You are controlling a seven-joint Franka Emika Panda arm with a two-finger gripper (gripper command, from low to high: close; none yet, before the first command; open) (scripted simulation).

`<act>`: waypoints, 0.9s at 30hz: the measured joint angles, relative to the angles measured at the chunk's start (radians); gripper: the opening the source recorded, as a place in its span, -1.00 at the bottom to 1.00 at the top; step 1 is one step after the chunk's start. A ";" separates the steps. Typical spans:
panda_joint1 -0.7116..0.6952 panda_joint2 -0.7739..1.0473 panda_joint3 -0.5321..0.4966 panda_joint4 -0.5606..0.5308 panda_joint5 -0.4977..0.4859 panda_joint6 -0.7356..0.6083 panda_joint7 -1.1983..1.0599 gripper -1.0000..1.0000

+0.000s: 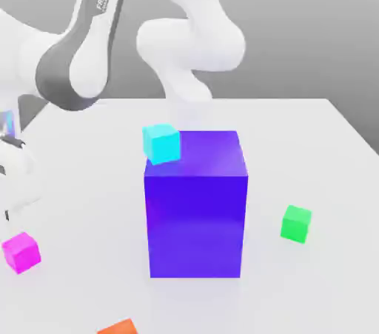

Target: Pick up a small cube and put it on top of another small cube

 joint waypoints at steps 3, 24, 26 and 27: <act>-0.058 0.112 0.034 0.001 0.071 0.062 -0.054 0.00; 0.073 -0.067 0.075 0.089 -0.179 0.039 0.121 -1.00; 0.179 -0.127 0.121 0.116 -0.270 0.042 0.202 -1.00; 0.230 -0.157 0.145 0.128 -0.314 0.044 0.243 -1.00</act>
